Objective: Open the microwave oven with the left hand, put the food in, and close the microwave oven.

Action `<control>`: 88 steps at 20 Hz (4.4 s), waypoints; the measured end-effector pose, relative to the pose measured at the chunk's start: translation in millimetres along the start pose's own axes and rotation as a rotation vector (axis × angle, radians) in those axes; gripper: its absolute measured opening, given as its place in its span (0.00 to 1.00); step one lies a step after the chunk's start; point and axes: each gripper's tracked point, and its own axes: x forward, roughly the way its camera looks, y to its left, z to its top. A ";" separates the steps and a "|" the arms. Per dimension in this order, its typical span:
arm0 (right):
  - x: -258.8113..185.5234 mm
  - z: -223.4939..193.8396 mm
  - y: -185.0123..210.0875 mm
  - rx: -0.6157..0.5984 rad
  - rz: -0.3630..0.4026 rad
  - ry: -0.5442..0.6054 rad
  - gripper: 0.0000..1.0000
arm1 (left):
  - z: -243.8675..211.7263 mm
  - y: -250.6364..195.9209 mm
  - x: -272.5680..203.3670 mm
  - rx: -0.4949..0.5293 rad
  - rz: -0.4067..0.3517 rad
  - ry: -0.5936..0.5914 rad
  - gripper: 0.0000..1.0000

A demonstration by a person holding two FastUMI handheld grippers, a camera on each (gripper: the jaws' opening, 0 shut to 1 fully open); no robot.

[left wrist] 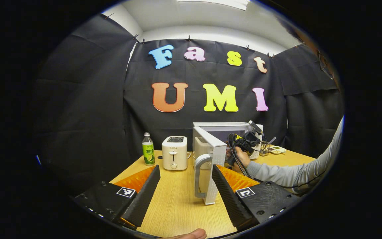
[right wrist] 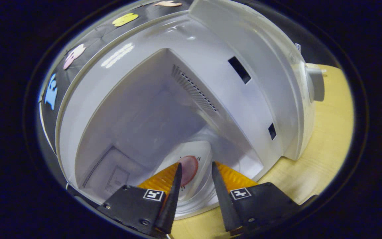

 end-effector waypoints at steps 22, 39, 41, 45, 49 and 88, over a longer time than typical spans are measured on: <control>-380.8 121.5 -29.0 -0.607 0.379 -0.298 1.00 | -31.9 45.5 57.4 -0.030 0.118 -0.021 0.09; -460.4 188.7 -102.0 -0.703 0.325 -0.391 0.89 | -64.3 -57.4 112.4 -0.083 -0.053 0.014 0.00; -456.0 196.5 -113.6 -0.691 0.315 -0.387 0.89 | -65.5 -81.4 122.0 -0.097 -0.091 0.021 0.00; -446.2 209.4 -134.8 -0.658 0.300 -0.367 0.89 | -64.7 -127.2 141.0 -0.074 -0.172 0.037 0.00; -439.3 226.0 -155.8 -0.630 0.278 -0.350 0.89 | -60.7 -169.6 165.4 -0.051 -0.234 0.032 0.00; -476.5 226.7 -186.3 -0.550 0.211 -0.300 1.00 | -57.1 -284.6 317.1 -0.029 -0.145 0.272 0.12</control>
